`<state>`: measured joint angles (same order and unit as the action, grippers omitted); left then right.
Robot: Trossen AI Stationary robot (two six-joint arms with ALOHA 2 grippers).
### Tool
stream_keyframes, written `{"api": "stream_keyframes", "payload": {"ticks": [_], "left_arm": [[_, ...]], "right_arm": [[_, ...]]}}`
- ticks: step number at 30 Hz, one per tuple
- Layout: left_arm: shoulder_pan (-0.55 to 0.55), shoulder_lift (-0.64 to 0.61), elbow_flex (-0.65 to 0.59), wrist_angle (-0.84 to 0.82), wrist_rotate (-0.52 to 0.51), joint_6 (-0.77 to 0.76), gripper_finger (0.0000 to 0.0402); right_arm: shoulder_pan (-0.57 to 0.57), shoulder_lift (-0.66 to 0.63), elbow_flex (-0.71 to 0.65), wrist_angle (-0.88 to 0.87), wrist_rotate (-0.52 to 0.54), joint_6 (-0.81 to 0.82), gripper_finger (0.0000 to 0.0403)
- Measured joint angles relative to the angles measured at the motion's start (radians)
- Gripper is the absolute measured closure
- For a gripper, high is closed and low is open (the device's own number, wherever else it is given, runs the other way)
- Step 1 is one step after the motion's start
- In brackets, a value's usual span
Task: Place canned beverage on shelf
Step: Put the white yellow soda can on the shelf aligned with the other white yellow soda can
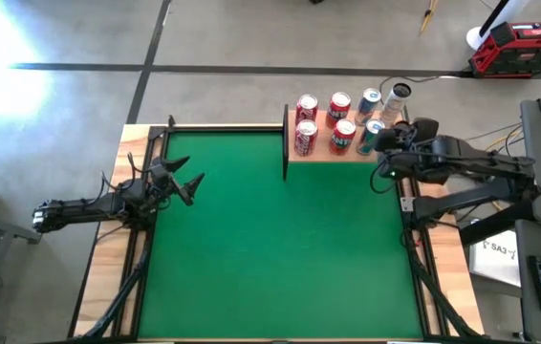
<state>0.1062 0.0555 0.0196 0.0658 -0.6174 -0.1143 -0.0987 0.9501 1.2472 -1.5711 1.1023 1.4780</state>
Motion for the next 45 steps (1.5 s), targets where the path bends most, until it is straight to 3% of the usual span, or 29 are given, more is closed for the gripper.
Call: {"api": "stream_keyframes", "payload": {"ticks": [13, 23, 45], "left_arm": [[0.000, 0.000, 0.000, 0.000, 0.000, 0.000, 0.0015], [0.000, 0.000, 0.000, 0.000, 0.000, 0.000, 0.0015], [0.000, 0.000, 0.000, 0.000, 0.000, 0.000, 0.0015]], "right_arm": [[-0.167, 0.049, 0.000, -0.001, 0.002, 0.019, 0.0155], [-0.201, 0.132, 0.000, 0.002, 0.059, 0.095, 0.0155], [-0.243, 0.125, -0.024, 0.000, 0.051, 0.158, 0.0155]]}}
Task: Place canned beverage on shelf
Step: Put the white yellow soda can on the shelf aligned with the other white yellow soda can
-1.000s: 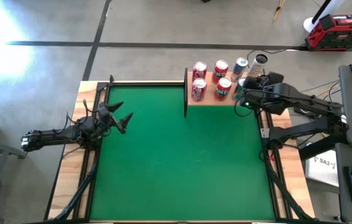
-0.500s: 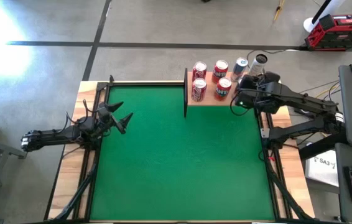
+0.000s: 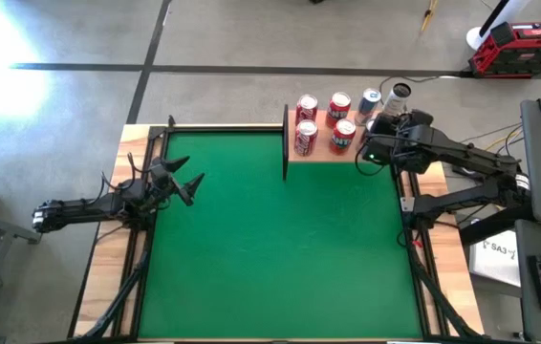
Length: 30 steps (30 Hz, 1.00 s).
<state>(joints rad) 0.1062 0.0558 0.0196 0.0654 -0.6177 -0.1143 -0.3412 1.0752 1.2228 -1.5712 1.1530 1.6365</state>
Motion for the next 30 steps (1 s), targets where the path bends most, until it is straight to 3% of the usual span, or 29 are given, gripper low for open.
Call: {"api": "stream_keyframes", "payload": {"ticks": [30], "left_arm": [[0.000, 0.000, 0.000, 0.000, 0.000, 0.000, 0.0015]], "right_arm": [[0.000, 0.001, -0.029, 0.002, 0.021, 0.051, 0.0155]]}}
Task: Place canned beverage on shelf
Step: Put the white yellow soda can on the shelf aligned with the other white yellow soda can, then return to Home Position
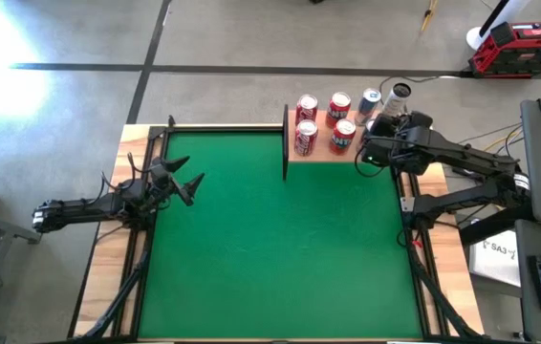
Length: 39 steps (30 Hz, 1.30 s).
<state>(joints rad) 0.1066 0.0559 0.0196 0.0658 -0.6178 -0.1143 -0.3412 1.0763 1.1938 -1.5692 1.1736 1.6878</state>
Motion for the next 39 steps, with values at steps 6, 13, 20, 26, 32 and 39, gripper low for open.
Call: {"api": "stream_keyframes", "payload": {"ticks": [6, 13, 20, 26, 32, 39], "left_arm": [[0.000, 0.000, 0.000, 0.000, 0.000, 0.000, 0.0015], [0.000, 0.000, 0.000, 0.000, 0.000, 0.000, 0.0015], [0.000, 0.000, 0.000, 0.000, 0.000, 0.000, 0.0015], [0.000, 0.000, 0.000, 0.000, 0.000, 0.000, 0.0015], [0.000, 0.000, 0.000, 0.000, 0.000, 0.000, 0.0015], [0.000, 0.000, 0.000, 0.000, 0.000, 0.000, 0.0015]], "right_arm": [[0.000, 0.011, 0.000, 0.004, 0.013, 0.003, 0.0155], [0.000, 0.021, 0.000, 0.004, 0.012, -0.003, 0.0155], [0.000, 0.021, 0.000, 0.004, 0.010, -0.009, 0.0152], [0.002, 0.018, 0.018, 0.002, 0.004, -0.015, 0.0077], [0.003, 0.017, 0.058, -0.001, -0.074, -0.030, 0.0037], [0.003, 0.011, 0.098, -0.001, -0.161, -0.052, 0.0034]]}}
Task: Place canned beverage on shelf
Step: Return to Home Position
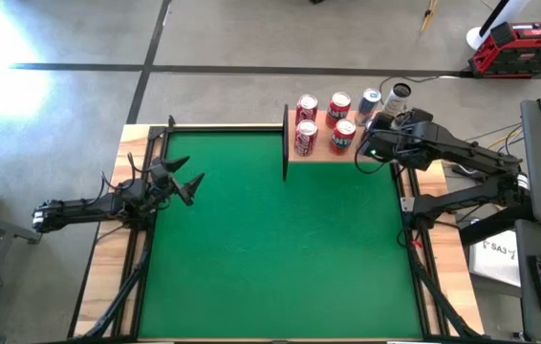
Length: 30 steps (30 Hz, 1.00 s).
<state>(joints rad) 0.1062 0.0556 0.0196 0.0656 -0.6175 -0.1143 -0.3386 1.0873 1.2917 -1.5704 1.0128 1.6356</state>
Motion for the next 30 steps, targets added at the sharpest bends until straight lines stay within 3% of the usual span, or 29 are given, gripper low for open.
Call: {"api": "stream_keyframes", "payload": {"ticks": [16, 23, 30], "left_arm": [[0.000, 0.000, 0.000, 0.000, 0.000, 0.000, 0.0015], [0.000, 0.000, 0.000, 0.000, 0.000, 0.000, 0.0015], [0.000, 0.000, 0.000, 0.000, 0.000, 0.000, 0.0015]], "right_arm": [[0.000, -0.073, 0.091, -0.001, -0.196, -0.079, 0.0033], [0.000, -0.105, 0.176, -0.001, -0.457, -0.151, 0.0033], [0.000, -0.112, 0.209, -0.001, -0.853, -0.198, 0.0033]]}}
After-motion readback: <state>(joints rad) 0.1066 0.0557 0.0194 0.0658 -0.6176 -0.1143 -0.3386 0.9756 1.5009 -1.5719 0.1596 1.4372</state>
